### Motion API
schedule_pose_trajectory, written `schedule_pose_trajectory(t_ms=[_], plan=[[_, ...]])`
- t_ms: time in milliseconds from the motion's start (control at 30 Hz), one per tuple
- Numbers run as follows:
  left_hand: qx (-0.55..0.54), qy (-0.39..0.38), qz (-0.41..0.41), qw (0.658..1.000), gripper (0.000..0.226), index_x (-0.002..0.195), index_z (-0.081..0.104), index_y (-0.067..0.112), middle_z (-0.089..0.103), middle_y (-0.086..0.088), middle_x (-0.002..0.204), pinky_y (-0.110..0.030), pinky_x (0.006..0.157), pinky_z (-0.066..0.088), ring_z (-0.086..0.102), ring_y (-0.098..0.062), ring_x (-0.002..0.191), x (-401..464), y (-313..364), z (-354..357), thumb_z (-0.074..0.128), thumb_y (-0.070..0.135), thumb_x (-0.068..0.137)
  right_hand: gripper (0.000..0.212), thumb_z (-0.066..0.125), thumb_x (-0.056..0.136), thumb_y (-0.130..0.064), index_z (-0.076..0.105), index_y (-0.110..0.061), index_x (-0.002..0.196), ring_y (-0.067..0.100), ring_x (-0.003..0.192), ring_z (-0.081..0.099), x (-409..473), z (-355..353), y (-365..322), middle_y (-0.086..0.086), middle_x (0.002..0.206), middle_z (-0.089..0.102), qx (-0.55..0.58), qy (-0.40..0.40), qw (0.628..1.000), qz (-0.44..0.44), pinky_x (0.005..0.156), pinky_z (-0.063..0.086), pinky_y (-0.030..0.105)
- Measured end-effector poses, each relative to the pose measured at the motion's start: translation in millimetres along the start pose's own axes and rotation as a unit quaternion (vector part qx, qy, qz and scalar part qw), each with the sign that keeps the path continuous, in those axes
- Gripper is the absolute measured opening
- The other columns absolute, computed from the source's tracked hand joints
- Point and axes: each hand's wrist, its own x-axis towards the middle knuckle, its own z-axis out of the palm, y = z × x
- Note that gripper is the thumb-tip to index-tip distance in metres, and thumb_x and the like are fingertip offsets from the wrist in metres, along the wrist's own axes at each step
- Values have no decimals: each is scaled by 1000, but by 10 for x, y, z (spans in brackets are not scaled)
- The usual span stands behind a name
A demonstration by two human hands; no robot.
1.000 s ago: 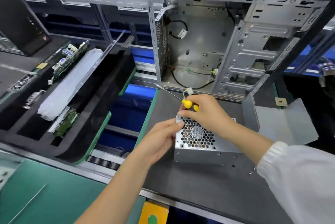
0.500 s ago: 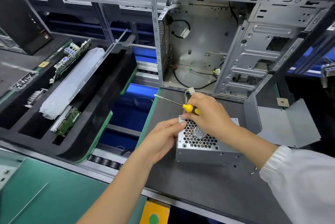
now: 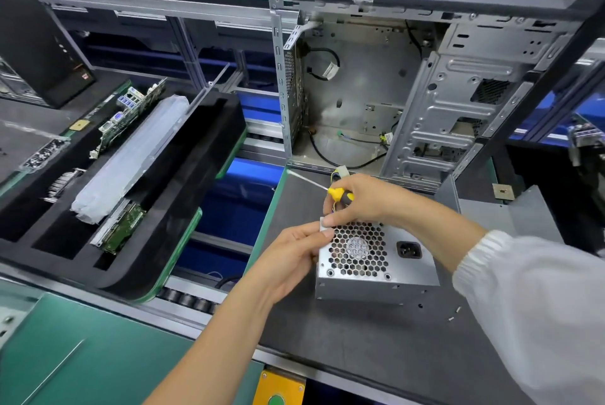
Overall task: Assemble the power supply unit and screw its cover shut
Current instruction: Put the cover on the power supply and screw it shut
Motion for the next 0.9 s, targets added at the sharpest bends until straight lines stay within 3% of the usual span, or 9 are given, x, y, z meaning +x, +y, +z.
schedule_pose_trajectory(t_ms=[67,167,467,600,667,767,833,900], plan=[[-2,-1,2,1000,36,121,66,0,64,-24,124,-47,109,42,57,-36,118,-7,-4,1,59,18,91,24,82,71,-32,70,-15,82,6,47,44,66,-86,-34,-8,55,52,9,-69,997,46,47,37,20],[-16,3,1,1000,37,120,65,-2,64,-24,123,-48,109,42,57,-38,119,-14,0,21,60,17,88,25,83,69,-32,70,-16,83,9,50,45,108,-131,-13,-5,56,54,36,-105,991,78,50,38,25],[-7,-1,-3,1000,31,121,65,-1,65,-23,123,-48,108,43,56,-41,122,-4,5,2,54,13,96,35,83,65,-39,70,-13,84,10,45,41,117,-179,8,0,50,50,67,-127,985,94,48,36,22],[-7,-14,1,1000,30,120,67,3,66,-22,123,-44,104,47,60,-36,117,5,20,12,54,14,96,43,75,74,-48,69,-8,87,10,49,42,53,-246,-7,0,59,55,72,-101,988,92,49,38,21],[-12,-13,1,1000,29,121,67,4,66,-22,122,-45,104,47,60,-37,119,20,22,11,53,13,97,38,63,82,-54,68,-15,80,8,48,44,-38,-347,-35,-9,54,56,32,-55,995,75,49,39,22],[-21,-9,-4,1000,29,119,68,4,66,-22,122,-45,103,48,60,-37,119,42,17,8,53,12,97,25,60,89,-40,58,-16,97,7,52,49,-203,-532,-139,-7,67,67,-74,-20,997,18,51,40,22],[-26,-9,-4,1000,28,118,69,4,66,-22,121,-44,101,49,61,-35,117,47,16,4,54,12,96,22,66,85,-35,52,-22,95,0,63,52,-298,-608,-251,-11,75,71,-187,-11,982,-27,54,40,20],[-26,-10,-5,1000,28,119,69,4,66,-22,122,-43,99,50,62,-35,117,49,23,1,54,11,96,23,72,79,-37,53,-30,90,6,80,52,-373,-635,-379,-16,84,66,-322,12,945,-53,58,38,27]])
